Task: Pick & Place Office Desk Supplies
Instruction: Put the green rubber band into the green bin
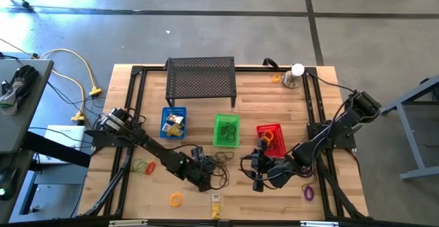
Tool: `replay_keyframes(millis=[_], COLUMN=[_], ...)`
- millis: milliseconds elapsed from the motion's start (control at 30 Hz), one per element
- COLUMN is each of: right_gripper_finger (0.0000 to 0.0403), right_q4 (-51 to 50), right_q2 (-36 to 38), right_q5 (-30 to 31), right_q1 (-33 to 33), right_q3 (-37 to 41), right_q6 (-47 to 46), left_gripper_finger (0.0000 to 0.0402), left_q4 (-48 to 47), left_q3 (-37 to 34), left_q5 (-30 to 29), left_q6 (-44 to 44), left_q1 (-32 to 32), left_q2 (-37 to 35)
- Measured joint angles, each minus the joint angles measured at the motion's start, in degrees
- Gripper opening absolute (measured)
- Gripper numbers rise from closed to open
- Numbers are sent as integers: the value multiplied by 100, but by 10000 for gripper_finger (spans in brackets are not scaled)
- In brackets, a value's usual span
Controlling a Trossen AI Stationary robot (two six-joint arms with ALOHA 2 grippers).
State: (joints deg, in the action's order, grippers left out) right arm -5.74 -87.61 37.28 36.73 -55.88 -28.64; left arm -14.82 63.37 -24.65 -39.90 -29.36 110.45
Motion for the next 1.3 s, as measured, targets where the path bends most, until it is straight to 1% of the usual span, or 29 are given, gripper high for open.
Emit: replay_keyframes(millis=[167,200,233,400,500,600,733,800,900,1033,1167,1300], right_gripper_finger=[188,188,188,188,188,188,188,188,188,188,188,188], right_q4=[0,0,0,0,0,16,85,156,460,889,1314,1484], right_q2=[0,0,0,0,0,0,-59,-163,-347,-591,-744,-867], right_q5=[1,0,1,2,2,2,14,16,-26,-46,-454,-745], right_q1=[0,0,0,0,0,0,-2,-11,-13,-9,2,4], right_q3=[0,0,0,0,0,0,0,2,4,2,2,2], right_q6=[-1,-1,-3,-4,-2,43,63,167,455,865,1185,1323], left_gripper_finger=[32,16,10,2,2,1,1,1,1,1,1,1], left_q4=[-50,-54,-46,76,42,221,844,1365,1785,1963,1951,1943], left_q3=[-11,-11,-11,-6,17,63,57,61,68,66,68,70], left_q5=[3,1,-5,26,97,72,42,63,38,-328,-288,-290], left_q6=[-90,-90,-91,-12,63,68,273,526,956,1240,950,1145], left_q1=[2,2,2,-87,-196,-315,-430,-505,-575,-413,-44,352], left_q2=[0,0,0,-137,-415,-737,-971,-1048,-1086,-1240,-1447,-1691])
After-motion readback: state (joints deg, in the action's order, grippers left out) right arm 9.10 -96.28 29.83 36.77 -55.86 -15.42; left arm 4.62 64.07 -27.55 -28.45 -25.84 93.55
